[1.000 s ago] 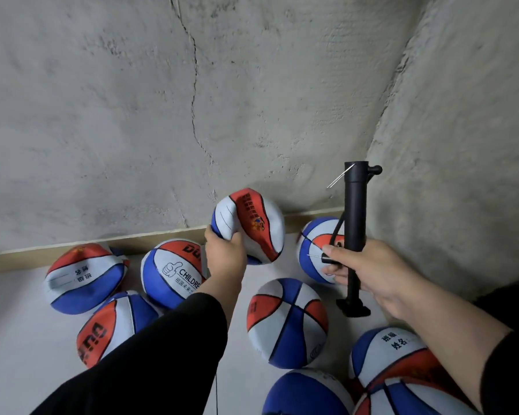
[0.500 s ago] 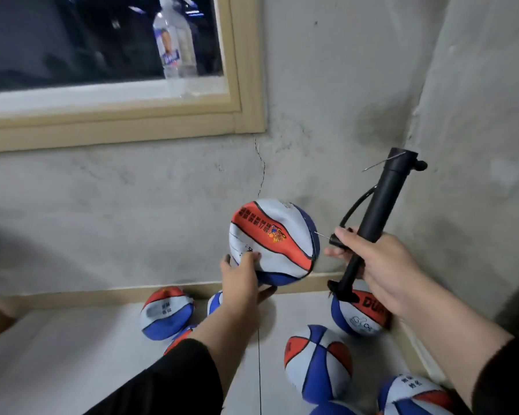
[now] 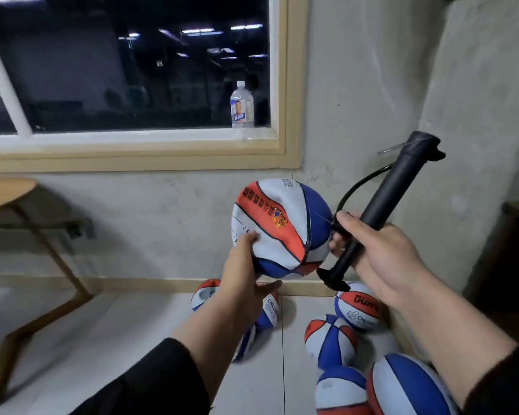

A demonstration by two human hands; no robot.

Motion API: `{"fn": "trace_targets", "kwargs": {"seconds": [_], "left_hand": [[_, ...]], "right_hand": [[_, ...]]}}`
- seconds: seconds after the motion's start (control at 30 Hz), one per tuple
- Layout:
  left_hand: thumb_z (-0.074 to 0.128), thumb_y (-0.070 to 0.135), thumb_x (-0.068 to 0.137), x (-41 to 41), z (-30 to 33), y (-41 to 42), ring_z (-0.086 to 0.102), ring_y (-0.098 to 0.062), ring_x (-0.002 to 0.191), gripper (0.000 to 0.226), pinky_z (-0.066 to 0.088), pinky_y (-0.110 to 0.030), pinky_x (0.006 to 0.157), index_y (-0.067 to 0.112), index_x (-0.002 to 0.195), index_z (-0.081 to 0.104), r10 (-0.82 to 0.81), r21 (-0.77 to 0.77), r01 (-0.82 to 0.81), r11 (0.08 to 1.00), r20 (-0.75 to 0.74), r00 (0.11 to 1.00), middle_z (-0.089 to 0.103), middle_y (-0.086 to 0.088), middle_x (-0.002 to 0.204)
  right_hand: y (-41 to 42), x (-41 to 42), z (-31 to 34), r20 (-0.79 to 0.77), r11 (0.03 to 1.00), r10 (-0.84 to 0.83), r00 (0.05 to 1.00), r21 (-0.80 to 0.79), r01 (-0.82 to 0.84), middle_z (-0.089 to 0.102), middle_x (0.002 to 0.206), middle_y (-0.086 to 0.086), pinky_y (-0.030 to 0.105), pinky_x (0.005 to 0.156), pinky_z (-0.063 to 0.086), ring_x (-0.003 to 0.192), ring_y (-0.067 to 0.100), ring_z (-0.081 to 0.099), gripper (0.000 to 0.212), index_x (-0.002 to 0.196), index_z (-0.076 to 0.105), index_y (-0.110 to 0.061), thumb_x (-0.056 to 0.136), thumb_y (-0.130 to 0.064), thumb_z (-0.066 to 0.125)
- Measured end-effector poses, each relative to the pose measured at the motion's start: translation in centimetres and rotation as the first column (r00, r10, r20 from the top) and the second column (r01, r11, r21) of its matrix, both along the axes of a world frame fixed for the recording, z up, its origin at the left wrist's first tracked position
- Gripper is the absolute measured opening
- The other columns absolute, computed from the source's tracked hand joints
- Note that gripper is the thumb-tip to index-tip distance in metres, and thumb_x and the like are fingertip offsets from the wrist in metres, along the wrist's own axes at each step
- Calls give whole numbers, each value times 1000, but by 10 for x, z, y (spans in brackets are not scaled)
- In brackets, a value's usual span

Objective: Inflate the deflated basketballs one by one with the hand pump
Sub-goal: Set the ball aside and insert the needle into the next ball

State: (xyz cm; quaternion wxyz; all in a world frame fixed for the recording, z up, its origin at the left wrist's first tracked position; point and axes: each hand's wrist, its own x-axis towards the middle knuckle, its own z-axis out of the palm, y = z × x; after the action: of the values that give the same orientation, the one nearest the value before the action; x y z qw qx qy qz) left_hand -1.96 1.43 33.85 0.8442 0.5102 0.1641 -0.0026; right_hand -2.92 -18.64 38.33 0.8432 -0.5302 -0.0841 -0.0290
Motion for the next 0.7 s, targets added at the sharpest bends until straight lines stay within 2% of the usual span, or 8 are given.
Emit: {"fn": "trace_targets", "kwargs": {"seconds": [0.1,0.17,0.3,0.37,0.43,0.57,0.7], "left_hand": [[62,50,92,-26,2,7,74,-36,109,52,54,-61,101,19,134,63,-56,-42,58,997,40,998,77,-13,118],[67,53,88,-38,1,12,75,-37,107,57,57,-62,95,21,135,62,-64,-41,65,997,32,997,75,-14,120],[64,50,91,-54,5,17,76,-38,95,48,64,-55,73,22,130,63,-26,31,28,999,-60,998,72,-17,119],[62,56,94,-57,8,17,78,-36,89,48,64,-52,72,21,127,66,-44,45,47,998,-67,997,75,-16,112],[57,72,93,-57,9,19,79,-33,86,58,65,-52,77,21,120,70,-86,58,89,994,-64,994,79,-14,103],[51,88,82,-47,1,29,77,-32,99,78,63,-55,85,25,127,67,-143,165,154,974,-77,987,73,-16,118],[58,98,61,-35,-8,37,65,-26,121,98,60,-55,91,32,133,63,-116,272,122,955,-38,993,66,-2,133]], "right_hand": [[5,-21,-2,-15,1000,-14,1000,-11,14,60,77,8,37,84,55,72,19,61,21,106,67,-5,92,-19,74],[7,-32,-3,-17,1000,-11,1000,8,11,59,77,8,38,84,56,74,21,61,18,104,66,-6,94,-19,72],[13,-44,-5,8,1000,-18,1000,18,17,59,72,7,40,94,54,78,22,65,12,101,65,-7,97,-17,67],[19,-45,-8,24,1000,-29,999,4,29,61,70,6,33,87,58,75,20,66,12,103,65,-6,97,-15,67],[25,-42,-9,48,999,-44,998,-6,44,63,71,5,27,79,57,72,17,67,10,101,66,-7,96,-15,67],[28,-27,-12,44,997,-69,997,-20,69,66,73,3,29,78,56,74,17,67,8,99,70,-11,95,-18,70],[27,-15,-23,22,996,-73,997,-57,74,63,79,3,39,87,52,76,16,62,8,99,70,-12,95,-19,72]]}}
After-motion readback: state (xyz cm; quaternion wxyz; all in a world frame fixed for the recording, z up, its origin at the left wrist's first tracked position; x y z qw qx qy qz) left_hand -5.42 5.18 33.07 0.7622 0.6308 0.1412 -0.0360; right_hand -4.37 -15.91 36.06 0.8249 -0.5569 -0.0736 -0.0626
